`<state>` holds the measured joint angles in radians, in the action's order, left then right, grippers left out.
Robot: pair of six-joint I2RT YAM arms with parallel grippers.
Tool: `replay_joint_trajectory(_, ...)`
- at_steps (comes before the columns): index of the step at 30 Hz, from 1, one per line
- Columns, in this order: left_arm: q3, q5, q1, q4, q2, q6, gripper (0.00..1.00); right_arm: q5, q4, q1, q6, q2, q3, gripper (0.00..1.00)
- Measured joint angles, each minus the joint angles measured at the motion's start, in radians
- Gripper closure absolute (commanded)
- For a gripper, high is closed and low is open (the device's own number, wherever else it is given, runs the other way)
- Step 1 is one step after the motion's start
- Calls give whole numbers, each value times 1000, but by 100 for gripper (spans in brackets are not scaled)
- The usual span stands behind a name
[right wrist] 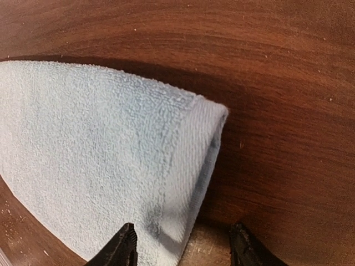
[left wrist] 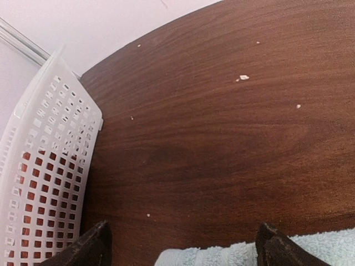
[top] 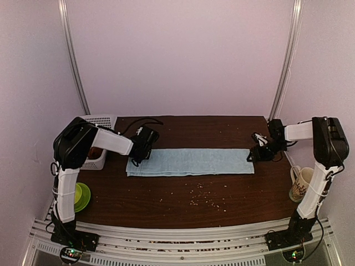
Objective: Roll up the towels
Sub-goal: Pick up the towel from the center of the board.
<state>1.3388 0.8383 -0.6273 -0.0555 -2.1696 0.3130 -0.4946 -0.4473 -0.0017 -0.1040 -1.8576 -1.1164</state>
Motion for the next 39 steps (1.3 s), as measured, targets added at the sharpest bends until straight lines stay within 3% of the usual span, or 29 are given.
replay_joint_trajectory(9, -42, 30, -53, -7, 77, 1, 7, -41, 33, 12, 7, -40, -27, 61)
replay_joint_trajectory(19, -83, 83, -82, -6, 161, 7, 6, -42, 71, 16, 32, -60, -26, 100)
replay_joint_trajectory(29, -129, 107, -108, -10, 209, 11, 6, -57, -5, -12, 16, -60, -44, 100)
replay_joint_trajectory(39, -177, 112, -113, -10, 222, 16, 5, 15, -137, -214, -34, -2, -150, 100)
